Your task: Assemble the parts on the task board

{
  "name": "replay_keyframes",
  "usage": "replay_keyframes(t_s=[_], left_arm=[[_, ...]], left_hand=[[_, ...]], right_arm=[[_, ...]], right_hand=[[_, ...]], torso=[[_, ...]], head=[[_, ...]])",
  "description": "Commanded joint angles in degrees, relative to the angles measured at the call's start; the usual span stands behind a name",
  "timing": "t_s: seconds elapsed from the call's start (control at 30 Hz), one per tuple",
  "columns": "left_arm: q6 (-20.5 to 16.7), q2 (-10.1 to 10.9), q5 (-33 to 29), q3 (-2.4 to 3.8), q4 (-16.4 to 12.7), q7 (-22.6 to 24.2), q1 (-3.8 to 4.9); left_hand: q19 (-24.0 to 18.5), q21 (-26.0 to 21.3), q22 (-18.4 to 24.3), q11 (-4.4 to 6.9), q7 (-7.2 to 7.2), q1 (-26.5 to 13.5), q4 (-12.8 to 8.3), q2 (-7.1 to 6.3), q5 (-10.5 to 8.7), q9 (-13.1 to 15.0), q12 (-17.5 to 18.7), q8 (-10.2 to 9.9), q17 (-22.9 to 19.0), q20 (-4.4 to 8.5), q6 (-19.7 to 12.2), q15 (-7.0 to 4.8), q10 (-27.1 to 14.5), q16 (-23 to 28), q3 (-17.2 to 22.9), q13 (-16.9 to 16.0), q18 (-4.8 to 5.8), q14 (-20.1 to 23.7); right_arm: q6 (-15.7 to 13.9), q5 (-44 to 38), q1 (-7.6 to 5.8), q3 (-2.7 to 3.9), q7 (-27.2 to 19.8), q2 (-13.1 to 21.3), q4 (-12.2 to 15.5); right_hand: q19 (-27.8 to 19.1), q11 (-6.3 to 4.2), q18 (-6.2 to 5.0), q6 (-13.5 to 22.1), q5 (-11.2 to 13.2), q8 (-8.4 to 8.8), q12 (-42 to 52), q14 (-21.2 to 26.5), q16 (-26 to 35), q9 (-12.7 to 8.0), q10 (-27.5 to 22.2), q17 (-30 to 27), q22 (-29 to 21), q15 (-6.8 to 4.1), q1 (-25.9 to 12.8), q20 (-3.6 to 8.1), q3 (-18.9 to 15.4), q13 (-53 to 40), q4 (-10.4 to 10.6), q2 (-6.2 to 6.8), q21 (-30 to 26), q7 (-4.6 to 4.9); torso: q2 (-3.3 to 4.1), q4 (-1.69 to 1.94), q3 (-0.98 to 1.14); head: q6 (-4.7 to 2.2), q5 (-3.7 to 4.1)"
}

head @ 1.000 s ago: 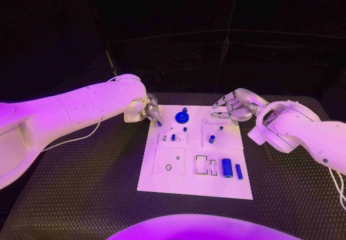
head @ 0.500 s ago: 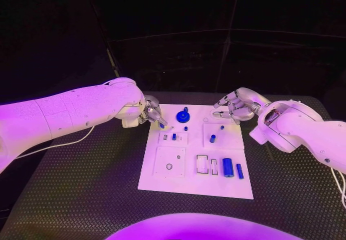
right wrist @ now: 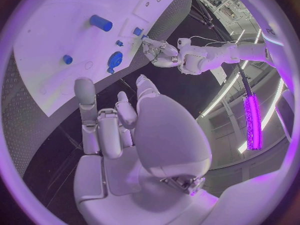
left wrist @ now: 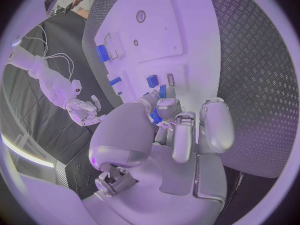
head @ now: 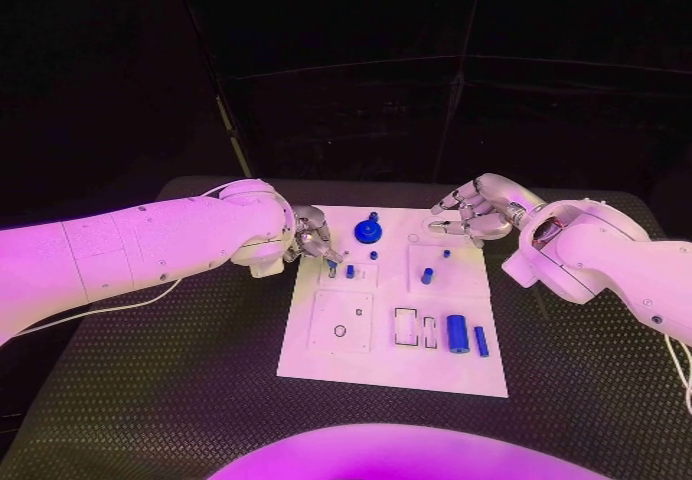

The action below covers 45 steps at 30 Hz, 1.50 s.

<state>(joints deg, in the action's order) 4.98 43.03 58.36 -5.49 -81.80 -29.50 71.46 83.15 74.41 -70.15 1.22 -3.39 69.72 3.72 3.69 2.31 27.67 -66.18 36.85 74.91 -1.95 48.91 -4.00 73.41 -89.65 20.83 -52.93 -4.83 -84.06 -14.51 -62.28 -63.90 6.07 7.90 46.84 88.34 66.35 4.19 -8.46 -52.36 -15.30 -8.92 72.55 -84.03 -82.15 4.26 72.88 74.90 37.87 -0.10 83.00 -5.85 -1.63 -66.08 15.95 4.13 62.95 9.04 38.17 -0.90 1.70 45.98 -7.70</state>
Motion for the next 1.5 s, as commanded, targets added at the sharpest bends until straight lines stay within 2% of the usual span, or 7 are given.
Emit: replay_keyframes(t_s=[0.03, 0.2, 0.5, 1.5], left_arm=[[-2.9, 0.1, 4.1, 0.05, -0.3, 0.3, -0.16], [-3.0, 0.1, 4.7, 0.03, -0.6, 0.1, -0.66], [-1.7, -0.2, 4.9, -0.19, -0.5, -0.1, -1.28], [3.3, -0.2, 5.0, -0.56, -0.4, -0.8, -1.48]], left_hand=[[0.0, 0.1, 0.0, -0.04, 0.32, -0.5, -4.9, -0.05, 0.39, 5.5, -0.2, 0.4, 15.1, 0.32, -0.2, -0.54, 0.5, -0.4, 5.6, 0.0, 0.48, -5.9], [0.0, 0.1, -0.1, -0.04, 0.31, -0.7, -4.8, -0.08, 0.39, 5.5, -0.2, 0.4, 15.1, 0.32, -0.1, -0.54, 0.5, -0.4, 5.7, 0.0, 0.48, -5.9], [0.0, 0.1, 0.0, -0.02, 0.34, -1.1, -4.7, -0.32, 0.39, 5.6, -0.2, 0.6, 15.1, 0.34, -0.2, -0.56, 0.5, -0.4, 6.4, 0.0, 0.47, -5.9], [-0.1, -0.2, 0.2, 0.04, 0.43, -1.6, -4.8, -0.80, 0.39, 5.9, 0.0, 1.0, 15.1, 0.38, -0.1, -0.61, 0.3, -0.4, 7.5, 0.3, 0.42, -5.9]], right_arm=[[0.4, 0.2, -0.09, 0.03, -0.6, -0.1, 0.0], [0.5, 0.2, -0.09, 0.03, -0.7, -0.1, 0.0], [0.4, 0.2, -0.08, 0.03, -0.7, 0.0, 0.1], [0.6, 0.2, -0.07, 0.02, -0.9, 0.0, 0.1]], right_hand=[[0.0, -0.16, -0.64, -0.2, -0.4, -0.38, -0.1, -2.6, 0.4, -0.1, -0.1, 0.0, -0.1, -0.31, -0.5, 0.16, -0.3, 0.0, 0.1, -0.07, -0.4, -0.06], [0.0, -0.16, -0.64, -0.2, -0.4, -0.38, -0.1, -2.6, 0.4, -0.1, -0.1, 0.0, -0.1, -0.31, -0.5, 0.16, -0.3, 0.0, 0.1, -0.07, -0.4, -0.06], [0.0, -0.16, -0.64, -0.2, -0.4, -0.38, -0.1, -2.6, 0.4, -0.1, -0.1, 0.0, -0.1, -0.31, -0.5, 0.16, -0.3, 0.0, 0.1, -0.07, -0.4, -0.06], [0.0, -0.16, -0.63, -0.2, -0.5, -0.41, -0.1, -2.6, 0.4, -0.1, -0.1, 0.0, 0.0, -0.32, -0.6, 0.16, -0.3, 0.1, 0.2, -0.16, -0.4, -0.06]], torso=[[0.01, -0.16, 0.05], [0.09, -0.02, 0.01], [0.03, -0.12, 0.04], [0.00, -0.10, 0.05]], head=[[0.12, -0.07], [0.24, -0.05], [0.58, -0.16], [1.28, -0.24]])
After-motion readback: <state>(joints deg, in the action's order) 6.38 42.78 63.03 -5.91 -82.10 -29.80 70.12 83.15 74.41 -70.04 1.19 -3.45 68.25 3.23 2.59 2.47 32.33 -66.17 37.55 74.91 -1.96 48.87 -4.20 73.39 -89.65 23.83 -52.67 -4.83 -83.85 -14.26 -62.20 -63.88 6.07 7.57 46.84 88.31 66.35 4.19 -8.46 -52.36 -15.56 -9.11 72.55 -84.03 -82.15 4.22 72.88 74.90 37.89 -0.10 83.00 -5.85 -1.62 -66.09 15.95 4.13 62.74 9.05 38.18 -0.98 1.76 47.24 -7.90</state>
